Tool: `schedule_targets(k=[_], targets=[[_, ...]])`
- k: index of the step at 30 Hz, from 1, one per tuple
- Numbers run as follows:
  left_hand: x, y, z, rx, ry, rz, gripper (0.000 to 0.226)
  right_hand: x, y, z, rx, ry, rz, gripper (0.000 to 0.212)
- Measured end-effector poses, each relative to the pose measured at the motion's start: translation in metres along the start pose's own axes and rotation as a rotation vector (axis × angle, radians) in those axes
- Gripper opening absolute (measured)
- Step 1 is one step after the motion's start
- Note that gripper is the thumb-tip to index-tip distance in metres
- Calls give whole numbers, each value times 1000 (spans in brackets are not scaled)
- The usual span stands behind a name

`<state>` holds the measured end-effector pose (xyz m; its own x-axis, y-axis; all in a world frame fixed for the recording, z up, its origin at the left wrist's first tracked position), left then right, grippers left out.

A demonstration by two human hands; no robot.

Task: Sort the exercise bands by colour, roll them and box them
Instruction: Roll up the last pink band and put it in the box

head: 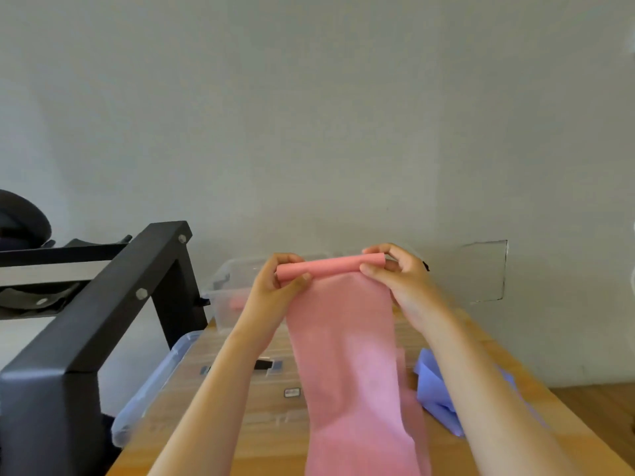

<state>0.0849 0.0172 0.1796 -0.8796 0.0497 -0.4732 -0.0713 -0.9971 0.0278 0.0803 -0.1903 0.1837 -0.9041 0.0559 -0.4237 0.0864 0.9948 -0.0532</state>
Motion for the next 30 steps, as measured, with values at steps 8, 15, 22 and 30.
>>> schedule_targets(k=[8,15,22,30], targets=[[11,-2,-72,-113,-109,28,9,9,3,87,58,167,-55,25],[46,-6,-121,50,-289,40,19,32,4,117,194,164,-43,12],[53,-4,-119,108,-211,71,14,44,9,119,153,155,-73,15],[76,2,-123,92,-315,9,9,60,4,112,93,141,-46,20]])
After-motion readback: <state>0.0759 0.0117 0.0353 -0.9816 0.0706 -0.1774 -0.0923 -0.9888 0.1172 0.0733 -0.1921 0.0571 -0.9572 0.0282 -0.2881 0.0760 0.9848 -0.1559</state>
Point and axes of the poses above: each hand's wrist, its own x-axis away from the middle knuckle, its own y-axis out of the palm, z = x × y, the point moved 8 cm from there along -x, towards the middle knuckle, and after that the axes turned 8 degrees about x, right-handed, at the moved point
